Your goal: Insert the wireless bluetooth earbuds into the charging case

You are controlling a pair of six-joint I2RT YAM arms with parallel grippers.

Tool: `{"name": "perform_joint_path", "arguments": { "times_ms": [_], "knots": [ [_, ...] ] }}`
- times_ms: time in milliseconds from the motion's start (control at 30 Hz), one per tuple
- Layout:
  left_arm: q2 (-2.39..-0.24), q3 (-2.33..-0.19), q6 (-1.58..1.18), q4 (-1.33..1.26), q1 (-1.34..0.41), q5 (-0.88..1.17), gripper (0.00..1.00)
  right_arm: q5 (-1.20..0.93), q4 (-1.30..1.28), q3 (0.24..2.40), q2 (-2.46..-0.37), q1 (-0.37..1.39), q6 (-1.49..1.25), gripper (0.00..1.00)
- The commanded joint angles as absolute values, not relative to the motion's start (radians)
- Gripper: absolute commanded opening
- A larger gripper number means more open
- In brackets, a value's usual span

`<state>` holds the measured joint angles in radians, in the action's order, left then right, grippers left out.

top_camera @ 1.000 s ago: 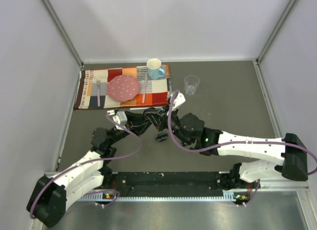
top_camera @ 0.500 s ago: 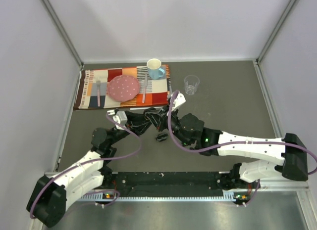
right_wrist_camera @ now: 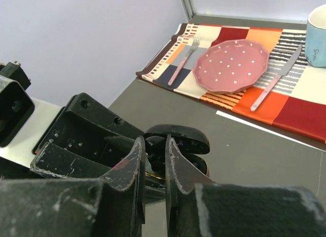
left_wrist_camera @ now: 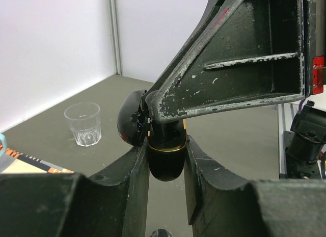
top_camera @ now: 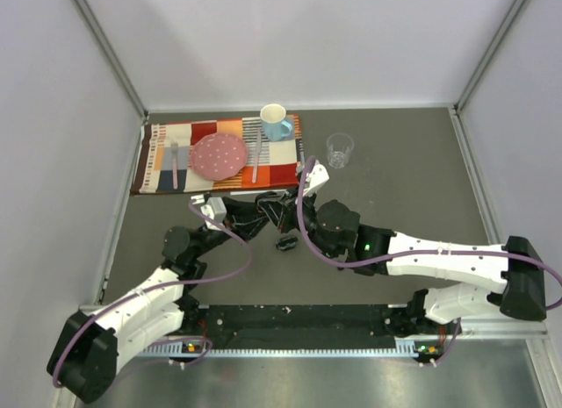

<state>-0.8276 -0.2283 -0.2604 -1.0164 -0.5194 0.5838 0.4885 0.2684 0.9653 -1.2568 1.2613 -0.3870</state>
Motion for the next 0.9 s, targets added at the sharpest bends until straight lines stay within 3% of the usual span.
{"name": "perform_joint_path", "arguments": {
  "times_ms": [0,433,700,867],
  "knots": [
    [-0.81,-0.265,-0.259,-1.137,-0.522,0.555,0.0,0.522,0.167,0.989,-1.252,1.275,-0.39,0.11],
    [-0.815,-0.273,-0.259,-1.141,-0.522,0.532,0.0,0.523,0.164,0.992,-1.252,1.275,-0.367,0.11],
    [-0.818,-0.276,-0.262,-1.143,-0.522,0.519,0.0,0.531,0.17,0.991,-1.264,1.276,-0.359,0.02],
    [-0.813,-0.275,-0.262,-1.149,-0.522,0.514,0.0,0.541,0.132,1.017,-1.281,1.284,-0.35,0.1]
  ]
}}
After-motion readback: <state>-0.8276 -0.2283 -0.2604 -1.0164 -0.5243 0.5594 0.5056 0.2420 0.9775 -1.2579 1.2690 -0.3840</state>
